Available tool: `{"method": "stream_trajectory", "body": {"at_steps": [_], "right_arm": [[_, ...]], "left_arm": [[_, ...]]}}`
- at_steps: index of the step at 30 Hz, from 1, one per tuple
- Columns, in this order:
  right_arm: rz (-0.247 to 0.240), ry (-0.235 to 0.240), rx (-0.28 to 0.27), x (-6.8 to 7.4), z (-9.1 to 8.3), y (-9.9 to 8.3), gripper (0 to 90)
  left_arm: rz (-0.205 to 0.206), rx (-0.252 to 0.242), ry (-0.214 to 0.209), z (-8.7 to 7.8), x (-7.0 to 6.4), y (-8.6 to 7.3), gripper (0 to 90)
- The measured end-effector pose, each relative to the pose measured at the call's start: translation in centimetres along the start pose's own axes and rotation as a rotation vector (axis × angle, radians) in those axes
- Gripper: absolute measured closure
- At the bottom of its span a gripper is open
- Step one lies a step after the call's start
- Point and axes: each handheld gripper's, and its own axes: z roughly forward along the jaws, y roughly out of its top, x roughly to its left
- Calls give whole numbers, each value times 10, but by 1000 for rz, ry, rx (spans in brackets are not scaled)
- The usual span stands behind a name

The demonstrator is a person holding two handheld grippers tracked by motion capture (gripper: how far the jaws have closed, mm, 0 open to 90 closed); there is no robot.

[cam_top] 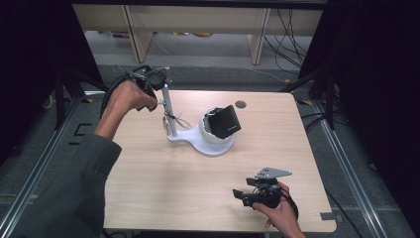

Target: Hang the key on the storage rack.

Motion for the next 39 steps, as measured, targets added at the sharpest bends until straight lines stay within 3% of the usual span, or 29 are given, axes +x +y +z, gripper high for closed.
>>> {"method": "stream_trajectory", "body": {"at_steps": [4, 5, 7, 8, 10, 14, 16, 18, 21, 27, 30, 37, 39], "right_arm": [[11, 14, -17, 0, 1, 0, 287], [-4, -9, -8, 0, -1, 0, 287], [24, 7, -14, 1, 1, 0, 287], [-12, -8, -11, -1, 0, 0, 287], [2, 9, -20, -1, 0, 0, 287], [0, -6, -9, -1, -1, 1, 287], [38, 13, -3, 1, -1, 0, 287], [43, 15, -9, 1, 0, 0, 287], [5, -8, -14, -2, 0, 0, 287], [5, 9, -20, -2, 1, 0, 287], [6, -6, -14, -2, 0, 0, 287], [15, -1, -13, -1, 0, 0, 287], [19, 0, -13, -1, 0, 1, 287]], "left_arm": [[-6, -29, -19, -1, 0, -6, 767], [-5, -24, -25, -1, 0, -8, 757], [-18, -42, -28, 0, 1, -12, 750], [-18, -49, -32, 1, 1, -14, 743], [-13, -46, -39, 1, 1, -17, 724], [-7, -104, -69, -1, -3, -27, 685], [0, -125, -86, -3, -9, -33, 657], [13, -146, -89, -3, -12, -38, 609], [19, -179, -104, -3, -20, -47, 571], [17, -224, -118, 3, -33, -66, 478], [15, -249, -138, 8, -39, -75, 437], [-22, -291, -167, 19, -51, -90, 380], [13, -300, -165, 21, -53, -93, 373]]}}
